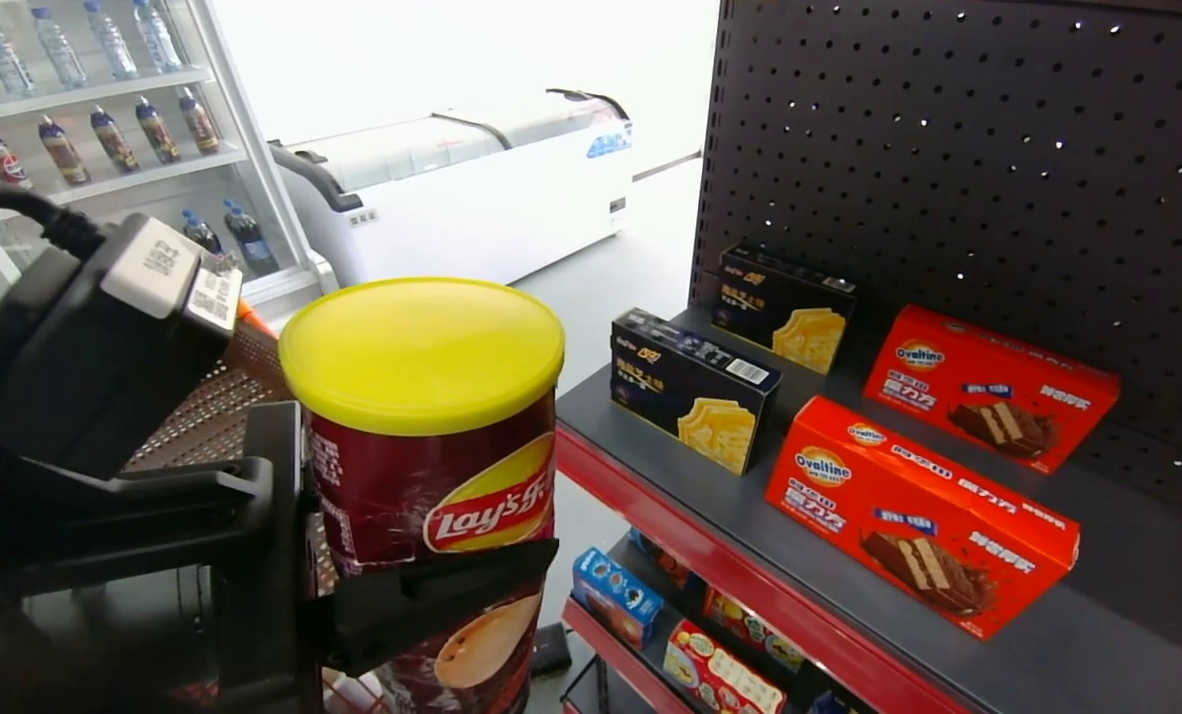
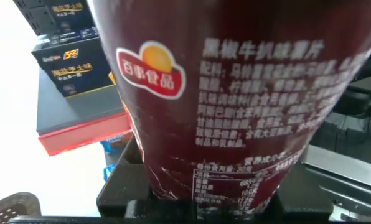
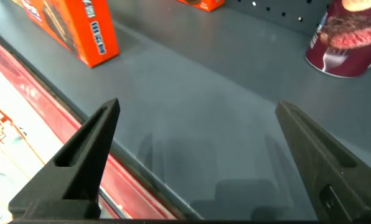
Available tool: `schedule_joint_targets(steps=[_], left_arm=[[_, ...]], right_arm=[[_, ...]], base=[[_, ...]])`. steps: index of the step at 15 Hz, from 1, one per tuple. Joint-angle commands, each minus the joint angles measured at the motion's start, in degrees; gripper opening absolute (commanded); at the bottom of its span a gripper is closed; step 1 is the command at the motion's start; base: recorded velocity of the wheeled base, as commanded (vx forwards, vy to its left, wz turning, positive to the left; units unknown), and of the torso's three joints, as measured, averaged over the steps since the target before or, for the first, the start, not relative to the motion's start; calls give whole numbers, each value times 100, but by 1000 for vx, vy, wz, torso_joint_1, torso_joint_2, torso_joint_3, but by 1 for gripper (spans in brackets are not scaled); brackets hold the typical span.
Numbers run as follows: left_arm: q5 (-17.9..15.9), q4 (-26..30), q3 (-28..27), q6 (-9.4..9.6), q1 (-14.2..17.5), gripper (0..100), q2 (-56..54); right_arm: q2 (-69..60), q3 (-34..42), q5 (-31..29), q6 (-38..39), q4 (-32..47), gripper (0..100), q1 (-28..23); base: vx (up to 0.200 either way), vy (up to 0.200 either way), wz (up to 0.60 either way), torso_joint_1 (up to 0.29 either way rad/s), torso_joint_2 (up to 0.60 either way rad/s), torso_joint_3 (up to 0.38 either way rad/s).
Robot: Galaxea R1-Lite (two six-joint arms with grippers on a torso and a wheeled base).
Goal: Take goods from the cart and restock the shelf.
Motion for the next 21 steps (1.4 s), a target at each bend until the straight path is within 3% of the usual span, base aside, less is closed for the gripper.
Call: schedule_joint_targets(steps=[1, 19, 21], left_arm=[[-21, -2, 8, -8, -7, 0, -7], [-126, -19, 114, -34, 11, 0, -86], [-126, -19, 123, -34, 29, 0, -86]], right_arm=[[-2, 0, -2, -2, -7, 100, 0], [-2, 0, 7, -11, 1, 100, 0], [-2, 0, -2, -2, 1, 100, 0]], base=[[0, 0, 0, 0, 0, 0], [0, 0, -600, 2, 4, 3], [0, 0, 0, 0, 0, 0]])
